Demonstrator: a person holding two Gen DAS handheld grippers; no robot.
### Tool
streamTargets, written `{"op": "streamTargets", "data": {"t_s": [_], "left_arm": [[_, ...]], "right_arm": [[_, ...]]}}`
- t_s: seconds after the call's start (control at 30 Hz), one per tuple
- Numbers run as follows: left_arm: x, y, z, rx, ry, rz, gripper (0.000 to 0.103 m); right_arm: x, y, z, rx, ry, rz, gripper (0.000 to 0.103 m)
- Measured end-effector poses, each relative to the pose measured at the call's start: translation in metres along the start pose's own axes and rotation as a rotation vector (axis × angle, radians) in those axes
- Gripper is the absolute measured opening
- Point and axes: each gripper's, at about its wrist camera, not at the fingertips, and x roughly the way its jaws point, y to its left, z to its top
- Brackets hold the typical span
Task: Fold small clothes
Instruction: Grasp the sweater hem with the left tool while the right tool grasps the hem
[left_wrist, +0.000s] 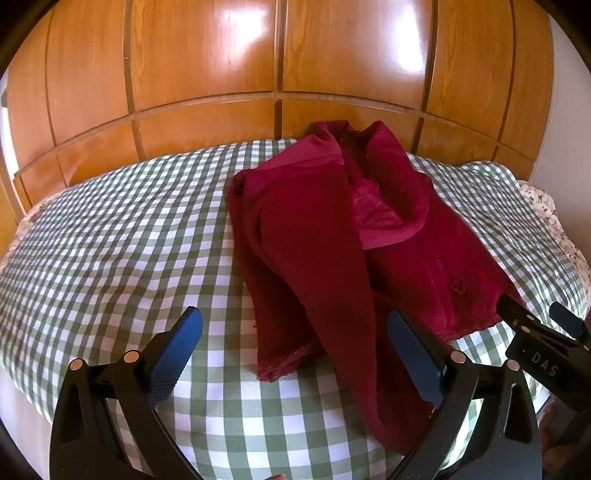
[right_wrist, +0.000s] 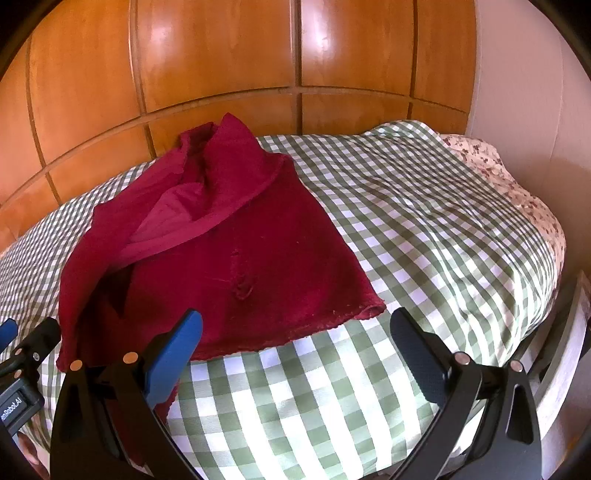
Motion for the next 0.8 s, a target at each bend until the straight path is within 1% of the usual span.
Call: {"op": "streamTargets", "data": {"t_s": [0.27, 0.4, 0.53, 0.57, 0.6, 0.67, 0.7, 0.73, 0.77, 0.8], "left_arm": [[0.006, -0.002, 0.0, 0.011, 0.01, -0.008, 0.099], [0.014, -0.004, 0.001, 0.016, 0.036, -0.026, 0.099], [0.029, -0.012, 0.004, 0.037, 0.088, -0.061, 0.099], [0.033, -0.014, 0.004, 0.046, 0.095, -0.059, 0.099], [0.038, -0.015, 0.003, 0.058, 0.107, -0.069, 0.09], [0.051, -0.015, 0.001, 0.07, 0.173, -0.103, 0.04], [0.057, -0.011, 0.0, 0.049, 0.208, -0.147, 0.029], [0.059, -0.004, 0.0, 0.008, 0.224, -0.204, 0.017], [0.057, 0.003, 0.002, -0.014, 0.214, -0.223, 0.011], [0.054, 0.01, 0.005, -0.027, 0.198, -0.247, 0.011]], "right_arm": [[0.004, -0.004, 0.0, 0.007, 0.018, 0.007, 0.101], [0.006, -0.006, 0.0, 0.013, 0.016, 0.002, 0.101], [0.011, -0.013, 0.001, 0.029, 0.03, 0.0, 0.101], [0.011, -0.014, 0.002, 0.035, 0.034, 0.003, 0.101], [0.013, -0.015, 0.003, 0.041, 0.038, 0.008, 0.101], [0.014, -0.017, 0.007, 0.052, 0.04, 0.031, 0.101], [0.015, -0.016, 0.011, 0.055, 0.039, 0.051, 0.101], [0.015, -0.015, 0.015, 0.059, 0.039, 0.082, 0.101], [0.016, -0.014, 0.018, 0.063, 0.041, 0.107, 0.101], [0.017, -0.01, 0.023, 0.07, 0.044, 0.152, 0.1]]}}
